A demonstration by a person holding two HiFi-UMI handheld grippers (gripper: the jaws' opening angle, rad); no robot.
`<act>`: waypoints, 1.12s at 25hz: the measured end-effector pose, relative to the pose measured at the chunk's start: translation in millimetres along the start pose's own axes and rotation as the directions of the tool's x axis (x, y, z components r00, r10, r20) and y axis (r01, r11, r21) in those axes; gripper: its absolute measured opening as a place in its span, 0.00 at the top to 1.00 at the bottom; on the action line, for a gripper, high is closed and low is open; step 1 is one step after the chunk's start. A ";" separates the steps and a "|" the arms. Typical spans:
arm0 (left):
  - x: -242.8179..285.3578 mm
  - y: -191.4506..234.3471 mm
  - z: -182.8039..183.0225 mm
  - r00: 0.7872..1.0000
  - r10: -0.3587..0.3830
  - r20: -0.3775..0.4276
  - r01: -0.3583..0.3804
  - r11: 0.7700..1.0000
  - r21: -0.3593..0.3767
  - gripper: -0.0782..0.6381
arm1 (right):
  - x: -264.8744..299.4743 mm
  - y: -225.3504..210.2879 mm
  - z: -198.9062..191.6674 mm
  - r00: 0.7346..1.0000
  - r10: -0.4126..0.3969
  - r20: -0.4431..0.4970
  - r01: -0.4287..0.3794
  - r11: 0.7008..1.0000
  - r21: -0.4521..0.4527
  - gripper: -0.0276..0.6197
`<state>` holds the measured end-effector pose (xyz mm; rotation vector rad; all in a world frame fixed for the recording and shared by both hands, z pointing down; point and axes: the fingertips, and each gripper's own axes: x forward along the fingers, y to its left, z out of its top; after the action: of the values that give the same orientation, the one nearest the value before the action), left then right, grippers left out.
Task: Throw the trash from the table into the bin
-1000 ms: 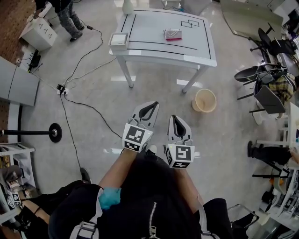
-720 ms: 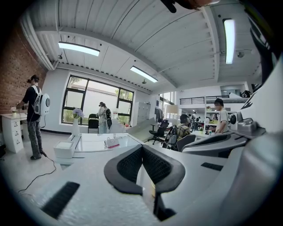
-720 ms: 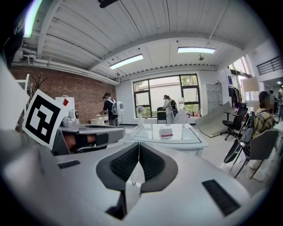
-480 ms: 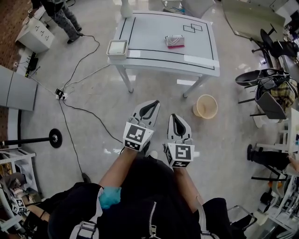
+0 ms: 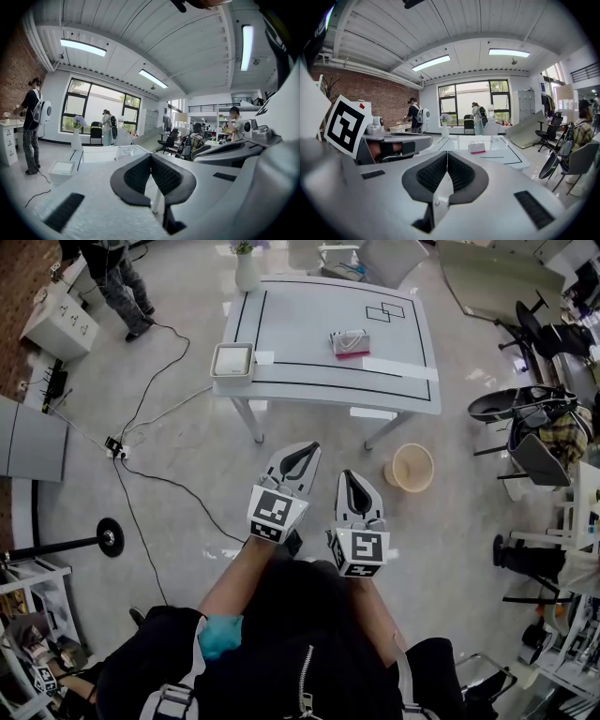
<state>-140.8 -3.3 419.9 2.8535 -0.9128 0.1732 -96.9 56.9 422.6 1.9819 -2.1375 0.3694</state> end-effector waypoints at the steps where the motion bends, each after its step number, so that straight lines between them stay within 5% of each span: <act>1: 3.4 5.3 0.3 1.000 -0.003 0.000 0.003 1.000 -0.001 0.88 | 5.6 0.3 1.7 1.000 -0.004 0.001 0.004 1.000 0.000 0.94; 28: 68.3 55.8 9.5 0.998 -0.055 -0.001 0.055 0.998 -0.010 0.88 | 80.4 -23.6 30.3 0.998 -0.055 0.016 0.055 0.998 0.000 0.94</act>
<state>-117.5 -88.7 426.4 2.8654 -0.8318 0.1642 -79.1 -30.4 420.2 2.0458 -2.0869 0.3448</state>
